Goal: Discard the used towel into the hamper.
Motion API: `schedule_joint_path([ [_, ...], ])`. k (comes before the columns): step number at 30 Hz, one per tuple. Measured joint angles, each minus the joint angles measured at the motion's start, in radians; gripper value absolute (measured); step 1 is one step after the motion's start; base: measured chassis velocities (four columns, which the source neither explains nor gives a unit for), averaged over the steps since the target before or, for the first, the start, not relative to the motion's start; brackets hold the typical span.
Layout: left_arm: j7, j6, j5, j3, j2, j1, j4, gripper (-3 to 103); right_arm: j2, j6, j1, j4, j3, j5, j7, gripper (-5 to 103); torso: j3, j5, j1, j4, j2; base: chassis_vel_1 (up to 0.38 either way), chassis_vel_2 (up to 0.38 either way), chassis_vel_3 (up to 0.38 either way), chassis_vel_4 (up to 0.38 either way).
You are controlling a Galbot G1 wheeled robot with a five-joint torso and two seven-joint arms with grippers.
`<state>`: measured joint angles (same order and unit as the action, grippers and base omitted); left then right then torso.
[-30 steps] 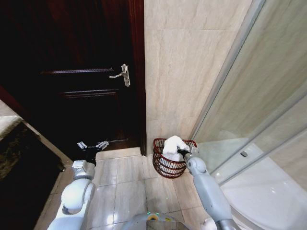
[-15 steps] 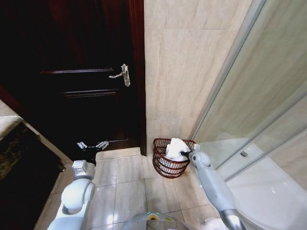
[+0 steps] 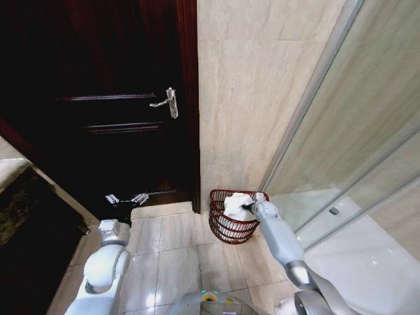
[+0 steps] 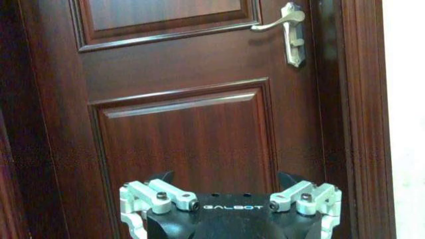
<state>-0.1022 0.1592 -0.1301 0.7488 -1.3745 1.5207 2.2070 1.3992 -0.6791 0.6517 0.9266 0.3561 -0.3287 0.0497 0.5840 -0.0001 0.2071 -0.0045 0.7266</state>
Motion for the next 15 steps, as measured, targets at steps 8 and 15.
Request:
schedule_joint_path([
  [8,0.000,0.000,0.000,0.000,0.000,0.000,0.000,100,0.024,0.089,-0.012,-0.112,0.007,0.061,0.015,5,0.000,0.0000,0.000,-0.0002,0.000,0.000,0.000,0.000,0.000],
  [15,0.000,0.000,0.000,0.000,0.000,0.000,0.000,100,0.034,0.106,0.003,-0.079,0.014,0.071,0.013,8,0.000,0.0002,0.000,0.0000,0.000,0.000,0.000,0.000,0.000],
])
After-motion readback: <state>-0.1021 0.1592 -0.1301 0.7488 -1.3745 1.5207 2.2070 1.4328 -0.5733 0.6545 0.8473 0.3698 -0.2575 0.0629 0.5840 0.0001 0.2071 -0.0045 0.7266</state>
